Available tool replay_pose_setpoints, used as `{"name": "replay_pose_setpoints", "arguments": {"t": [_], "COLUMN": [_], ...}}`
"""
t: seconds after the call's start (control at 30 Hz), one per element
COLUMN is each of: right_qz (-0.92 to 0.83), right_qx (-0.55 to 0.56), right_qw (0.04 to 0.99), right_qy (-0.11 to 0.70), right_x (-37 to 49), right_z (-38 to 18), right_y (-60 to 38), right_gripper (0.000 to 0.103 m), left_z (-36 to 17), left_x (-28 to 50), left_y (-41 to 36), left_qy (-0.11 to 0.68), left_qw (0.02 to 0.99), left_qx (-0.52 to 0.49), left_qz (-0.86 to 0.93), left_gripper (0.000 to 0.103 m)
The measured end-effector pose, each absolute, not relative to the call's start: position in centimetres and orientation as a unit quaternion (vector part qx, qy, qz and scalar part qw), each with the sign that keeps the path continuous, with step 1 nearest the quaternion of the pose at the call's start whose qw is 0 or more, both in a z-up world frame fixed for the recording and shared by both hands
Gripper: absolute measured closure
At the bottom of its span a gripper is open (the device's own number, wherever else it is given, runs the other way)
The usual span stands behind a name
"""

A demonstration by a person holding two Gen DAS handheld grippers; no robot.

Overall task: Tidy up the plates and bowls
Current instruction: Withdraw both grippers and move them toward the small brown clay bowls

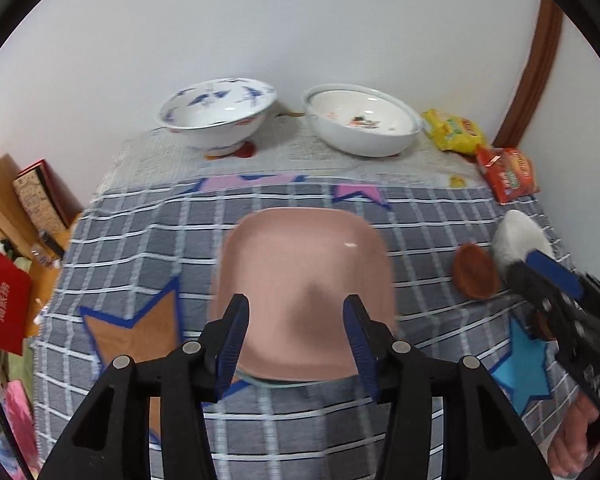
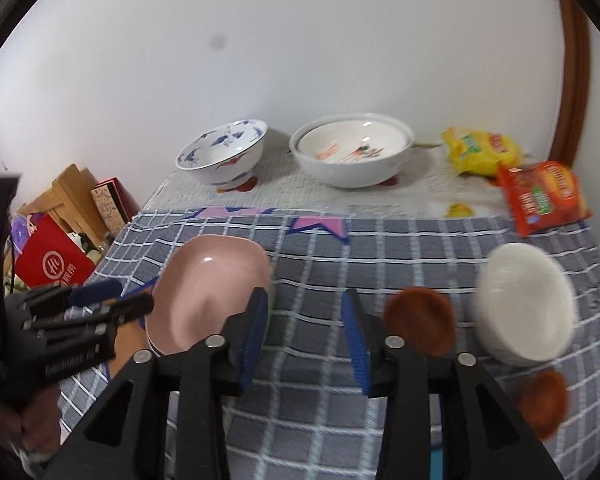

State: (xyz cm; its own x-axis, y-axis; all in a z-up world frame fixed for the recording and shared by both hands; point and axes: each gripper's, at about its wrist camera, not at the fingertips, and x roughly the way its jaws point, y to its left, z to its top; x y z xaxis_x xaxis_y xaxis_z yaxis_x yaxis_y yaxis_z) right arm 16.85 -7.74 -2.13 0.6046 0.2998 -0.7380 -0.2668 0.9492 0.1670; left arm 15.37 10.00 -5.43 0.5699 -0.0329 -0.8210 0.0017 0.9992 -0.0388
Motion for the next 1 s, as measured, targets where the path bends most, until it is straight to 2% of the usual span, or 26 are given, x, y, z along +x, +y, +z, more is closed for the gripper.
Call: {"name": "replay_pose_setpoints", "arguments": {"t": [0.1, 0.33, 0.37, 0.43, 0.53, 0.8, 0.87, 0.93, 1.0], "right_qz": [0.136, 0.084, 0.079, 0.069, 0.056, 0.039, 0.035, 0.03, 0.028], "right_qx": [0.005, 0.011, 0.018, 0.033, 0.044, 0.09, 0.091, 0.091, 0.096], "right_qw": [0.903, 0.905, 0.903, 0.898, 0.893, 0.891, 0.892, 0.893, 0.894], "right_qy": [0.408, 0.418, 0.422, 0.433, 0.444, 0.443, 0.441, 0.439, 0.437], "right_x": [15.3, 13.0, 12.8, 12.4, 11.7, 10.6, 10.6, 10.7, 10.7], "right_z": [-2.0, -4.0, -4.4, -5.4, -6.4, -6.3, -6.0, -5.8, -5.6], "right_y": [-10.3, -16.4, -17.1, -18.6, -20.1, -23.1, -23.4, -23.6, -24.0], "right_gripper": [0.06, 0.06, 0.06, 0.06, 0.06, 0.06, 0.06, 0.059, 0.059], "left_z": [-6.3, -9.7, -10.1, -11.0, -12.0, -12.0, -11.5, -10.8, -10.1], "left_x": [15.9, 17.8, 18.0, 18.8, 19.7, 21.3, 21.4, 21.5, 21.5], "left_y": [7.6, 3.6, 3.4, 3.2, 3.3, 2.9, 3.0, 2.9, 2.8], "left_qy": [0.468, 0.495, 0.498, 0.507, 0.52, 0.529, 0.531, 0.524, 0.513], "left_qw": [0.883, 0.868, 0.866, 0.861, 0.853, 0.848, 0.847, 0.851, 0.858], "left_qx": [-0.011, 0.022, 0.027, 0.03, 0.009, 0.008, -0.004, -0.006, 0.002], "left_qz": [-0.027, -0.042, -0.039, -0.032, -0.042, -0.028, -0.033, -0.032, -0.024], "left_gripper": [0.056, 0.059, 0.061, 0.081, 0.093, 0.091, 0.086, 0.074, 0.067]}}
